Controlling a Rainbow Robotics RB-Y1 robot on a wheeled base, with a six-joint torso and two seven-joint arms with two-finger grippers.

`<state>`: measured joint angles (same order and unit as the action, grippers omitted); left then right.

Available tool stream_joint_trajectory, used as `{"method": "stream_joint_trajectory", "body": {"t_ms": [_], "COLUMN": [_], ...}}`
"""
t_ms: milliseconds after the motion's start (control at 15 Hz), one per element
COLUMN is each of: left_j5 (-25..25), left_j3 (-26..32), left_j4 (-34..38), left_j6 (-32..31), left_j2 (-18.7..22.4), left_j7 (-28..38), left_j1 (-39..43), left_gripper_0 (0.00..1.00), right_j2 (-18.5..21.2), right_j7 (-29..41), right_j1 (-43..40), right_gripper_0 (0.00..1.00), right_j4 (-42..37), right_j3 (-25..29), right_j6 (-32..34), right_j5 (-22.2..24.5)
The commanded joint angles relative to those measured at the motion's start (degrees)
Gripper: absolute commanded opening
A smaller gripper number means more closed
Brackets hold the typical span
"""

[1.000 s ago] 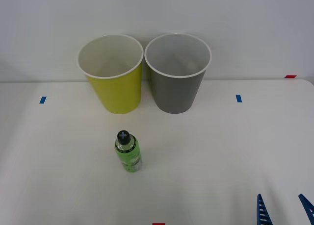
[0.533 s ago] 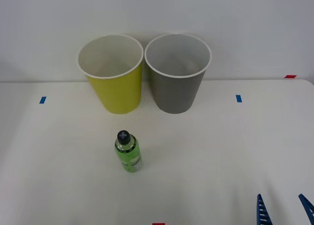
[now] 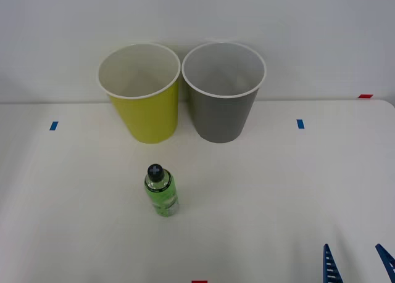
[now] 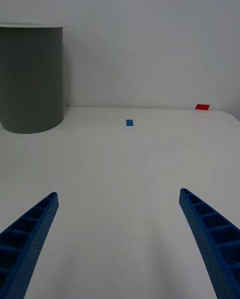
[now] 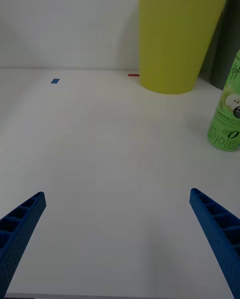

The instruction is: Put cans in the gray bin and PET bottles in the light green bin.

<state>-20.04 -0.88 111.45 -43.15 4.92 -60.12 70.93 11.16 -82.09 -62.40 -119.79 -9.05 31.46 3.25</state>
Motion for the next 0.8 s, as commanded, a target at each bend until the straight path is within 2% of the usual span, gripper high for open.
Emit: {"method": "stream_joint_trajectory", "body": {"t_ms": [67,800], "left_j5": [0.0,0.0], "left_j3": [0.0,0.0], "left_j4": [0.0,0.0], "left_j6": [0.0,0.0], "left_j2": [0.0,0.0], "left_j7": [0.0,0.0], "left_j1": [0.0,0.0], "left_gripper_0": [1.0,1.0], "right_j2": [0.0,0.0], "right_j7": [0.0,0.0], "right_j1": [0.0,0.0], "right_gripper_0": [0.83,0.84], "right_j4": [0.0,0.0], "right_j3": [0.0,0.0], "right_j6": [0.0,0.0], "right_j5": [0.0,0.0]}}
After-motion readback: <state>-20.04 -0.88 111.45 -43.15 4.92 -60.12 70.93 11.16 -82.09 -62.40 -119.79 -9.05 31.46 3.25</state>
